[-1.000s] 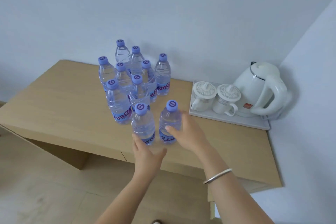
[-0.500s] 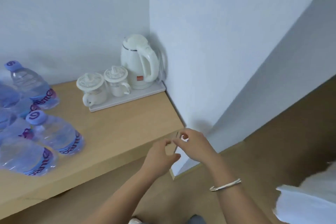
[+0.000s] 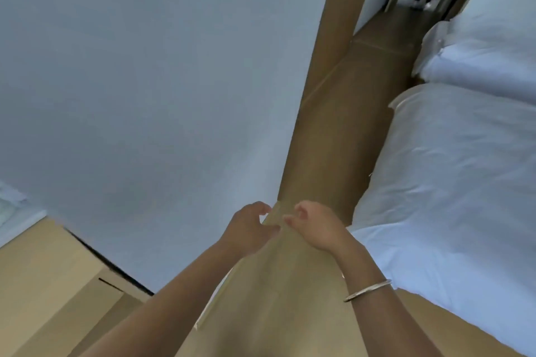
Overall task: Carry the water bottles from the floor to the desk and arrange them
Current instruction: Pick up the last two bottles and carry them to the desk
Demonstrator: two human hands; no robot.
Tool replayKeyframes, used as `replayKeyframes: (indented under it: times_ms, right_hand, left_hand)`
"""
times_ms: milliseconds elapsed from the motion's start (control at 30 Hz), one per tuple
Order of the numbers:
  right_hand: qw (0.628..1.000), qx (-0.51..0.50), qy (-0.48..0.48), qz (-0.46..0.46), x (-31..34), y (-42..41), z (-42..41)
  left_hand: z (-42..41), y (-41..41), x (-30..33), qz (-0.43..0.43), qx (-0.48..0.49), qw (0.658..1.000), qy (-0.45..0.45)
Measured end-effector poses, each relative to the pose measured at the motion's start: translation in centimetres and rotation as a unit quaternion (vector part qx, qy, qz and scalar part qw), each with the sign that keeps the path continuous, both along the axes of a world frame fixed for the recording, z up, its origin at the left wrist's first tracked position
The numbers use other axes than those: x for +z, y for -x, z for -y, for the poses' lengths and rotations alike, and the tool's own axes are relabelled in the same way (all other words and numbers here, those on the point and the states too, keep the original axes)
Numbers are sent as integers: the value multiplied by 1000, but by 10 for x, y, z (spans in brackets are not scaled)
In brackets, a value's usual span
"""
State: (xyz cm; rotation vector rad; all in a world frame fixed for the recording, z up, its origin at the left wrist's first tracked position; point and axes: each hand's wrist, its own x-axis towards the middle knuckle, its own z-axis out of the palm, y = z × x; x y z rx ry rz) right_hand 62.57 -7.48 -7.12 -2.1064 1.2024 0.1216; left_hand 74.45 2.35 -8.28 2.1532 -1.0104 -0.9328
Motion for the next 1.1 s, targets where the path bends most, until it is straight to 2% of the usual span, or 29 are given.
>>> replayKeyframes:
  times_ms: [333, 633, 800, 1100]
  right_hand:
    - [994, -104, -12, -2, -5, 60, 103]
    - [989, -146, 13, -21, -3, 37, 224]
    - [981, -193, 16, -15, 3, 19, 300]
    - [971, -240, -19, -9, -13, 3, 399]
  left_hand:
    - [142, 32, 0, 10, -114, 993, 15]
    - [294, -1, 6, 28, -185, 982, 21]
    - [383, -30, 4, 69, -242, 968, 3]
    - [492, -58, -23, 78, -282, 956, -38]
